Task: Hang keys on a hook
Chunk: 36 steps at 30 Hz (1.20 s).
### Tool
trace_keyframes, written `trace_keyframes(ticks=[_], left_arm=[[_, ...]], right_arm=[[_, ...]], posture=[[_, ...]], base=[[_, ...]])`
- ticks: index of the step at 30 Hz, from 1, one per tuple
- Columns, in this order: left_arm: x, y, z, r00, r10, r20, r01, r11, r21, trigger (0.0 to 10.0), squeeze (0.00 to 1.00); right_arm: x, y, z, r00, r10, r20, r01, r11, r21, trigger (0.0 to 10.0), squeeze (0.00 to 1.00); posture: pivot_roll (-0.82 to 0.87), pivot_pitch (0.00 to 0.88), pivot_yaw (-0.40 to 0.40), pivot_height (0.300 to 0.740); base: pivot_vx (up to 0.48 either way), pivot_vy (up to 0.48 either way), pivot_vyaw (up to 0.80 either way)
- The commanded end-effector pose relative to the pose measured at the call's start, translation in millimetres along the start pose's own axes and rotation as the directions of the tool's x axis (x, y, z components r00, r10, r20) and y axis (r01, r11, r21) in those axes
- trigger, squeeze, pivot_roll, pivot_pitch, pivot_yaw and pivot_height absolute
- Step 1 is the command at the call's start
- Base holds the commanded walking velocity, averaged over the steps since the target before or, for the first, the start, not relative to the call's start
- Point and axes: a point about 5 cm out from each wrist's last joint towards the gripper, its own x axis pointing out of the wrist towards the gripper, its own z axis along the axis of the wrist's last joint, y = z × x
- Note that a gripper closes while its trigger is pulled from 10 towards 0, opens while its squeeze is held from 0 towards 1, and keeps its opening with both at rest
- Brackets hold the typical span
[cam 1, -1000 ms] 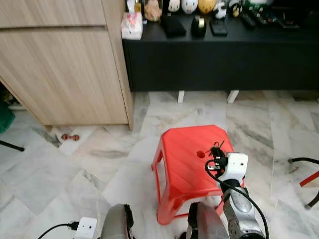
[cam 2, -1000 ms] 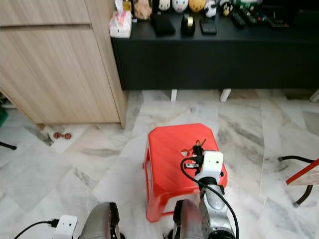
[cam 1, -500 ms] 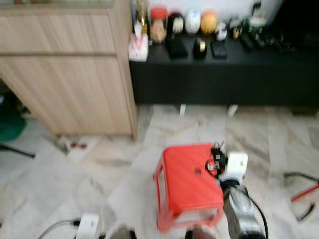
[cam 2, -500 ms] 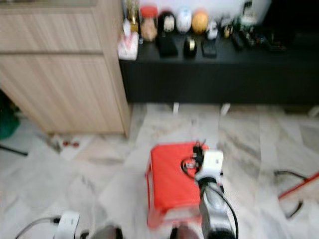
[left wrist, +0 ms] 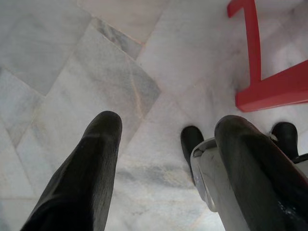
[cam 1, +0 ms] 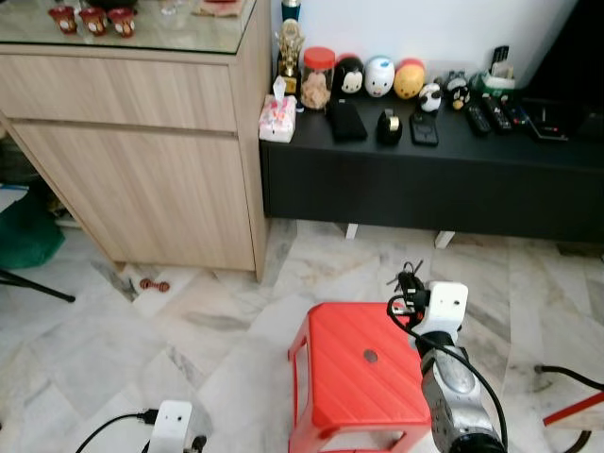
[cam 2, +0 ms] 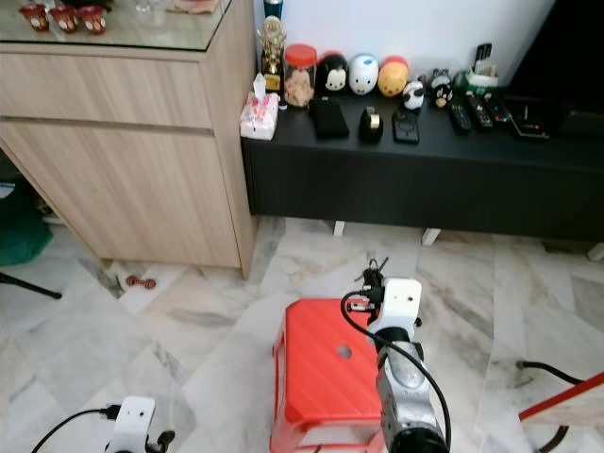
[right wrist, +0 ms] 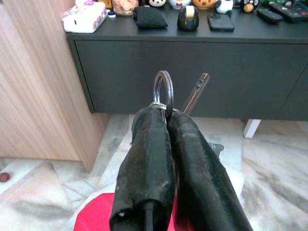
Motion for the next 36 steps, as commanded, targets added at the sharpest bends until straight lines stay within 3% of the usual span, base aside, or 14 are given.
trace_keyframes(ticks=[1, 8, 16, 17, 19, 21, 24, 25, 27, 31, 33, 36], left_arm=[[-1.9, -1.7, -8, 0.999, 0.004, -0.035, -0.004, 1.0, -0.013, 10.0, 0.0], [-0.7, -5.0, -6, 0.999, -0.001, -0.035, 0.0, 1.0, -0.029, 10.0, 0.0], [-0.3, -7.7, -5, 0.999, -0.004, -0.038, 0.003, 0.999, -0.035, 10.0, 0.0], [-0.2, -8.0, -5, 0.999, -0.005, -0.039, 0.003, 0.999, -0.036, 10.0, 0.0], [0.2, -7.5, -4, 0.999, -0.003, -0.04, 0.001, 0.999, -0.037, 10.0, 0.0], [0.3, -7.1, -4, 0.999, -0.002, -0.04, 0.0, 0.999, -0.038, 10.0, 0.0], [0.8, -6.5, -3, 0.999, 0.001, -0.039, -0.002, 0.999, -0.038, 10.0, 0.0], [0.8, -6.5, -3, 0.999, 0.001, -0.039, -0.002, 0.999, -0.038, 10.0, 0.0], [1.0, -6.3, -3, 0.999, 0.002, -0.043, -0.003, 0.999, -0.037, 10.0, 0.0], [0.9, -6.0, -3, 0.999, 0.001, -0.046, -0.003, 0.999, -0.036, 10.0, 0.0], [0.5, -6.5, -5, 0.999, -0.001, -0.052, -0.001, 0.999, -0.036, 10.0, 0.0], [0.1, -6.5, -6, 0.998, -0.003, -0.057, 0.001, 0.999, -0.034, 10.0, 0.0]], right_arm=[[-3.9, -6.2, -5, 1.0, -0.019, -0.023, 0.019, 1.0, -0.008, 10.0, 0.0], [-17.3, -15.5, -33, 0.984, -0.09, -0.157, 0.086, 0.996, -0.029, 10.0, 0.0], [-32.9, -27.5, -63, 0.923, -0.176, -0.343, 0.156, 0.984, -0.087, 10.0, 0.0], [-44.6, -38.3, -75, 0.874, -0.249, -0.416, 0.223, 0.968, -0.11, 10.0, 0.0], [-58.3, -43.0, -89, 0.829, -0.261, -0.495, 0.227, 0.965, -0.128, 10.0, 0.0], [-60.9, -43.1, -92, 0.823, -0.258, -0.507, 0.22, 0.966, -0.135, 10.0, 0.0], [-76.3, -45.4, -106, 0.763, -0.257, -0.592, 0.197, 0.966, -0.167, 10.0, 0.0], [-76.3, -45.4, -106, 0.763, -0.257, -0.592, 0.197, 0.966, -0.167, 10.0, 0.0], [-91.0, -44.9, -119, 0.713, -0.239, -0.659, 0.176, 0.971, -0.161, 10.0, 0.0], [-99.7, -43.1, -126, 0.686, -0.228, -0.691, 0.172, 0.974, -0.151, 10.0, 0.0], [-117.8, -42.5, -138, 0.62, -0.227, -0.751, 0.178, 0.973, -0.147, 10.0, 0.0], [-131.4, -43.1, -145, 0.582, -0.226, -0.781, 0.175, 0.973, -0.151, 10.0, 0.0]], posture=[[0.08, 0.025, -0.089, 0.74], [0.07, 0.002, -0.091, 0.74], [0.07, 0.0, -0.095, 0.74], [0.07, 0.0, -0.094, 0.74], [0.06, 0.0, -0.093, 0.74], [0.06, 0.0, -0.093, 0.74], [0.05, 0.0, -0.09, 0.74], [0.05, 0.0, -0.09, 0.74], [0.05, 0.0, -0.084, 0.74], [0.04, 0.0, -0.081, 0.74], [0.05, 0.0, -0.08, 0.74], [0.05, 0.0, -0.08, 0.74]], base=[[0.0, 0.0, 0.0], [0.0, 0.0, 0.0], [0.0, 0.0, 0.0], [0.0, 0.0, 0.0], [0.0, 0.0, 0.0], [0.0, 0.0, 0.0], [0.0, 0.0, 0.0], [0.0, 0.0, 0.0], [0.0, 0.0, 0.0], [0.0, 0.0, 0.0], [0.0, 0.0, 0.0], [0.0, 0.0, 0.0]])
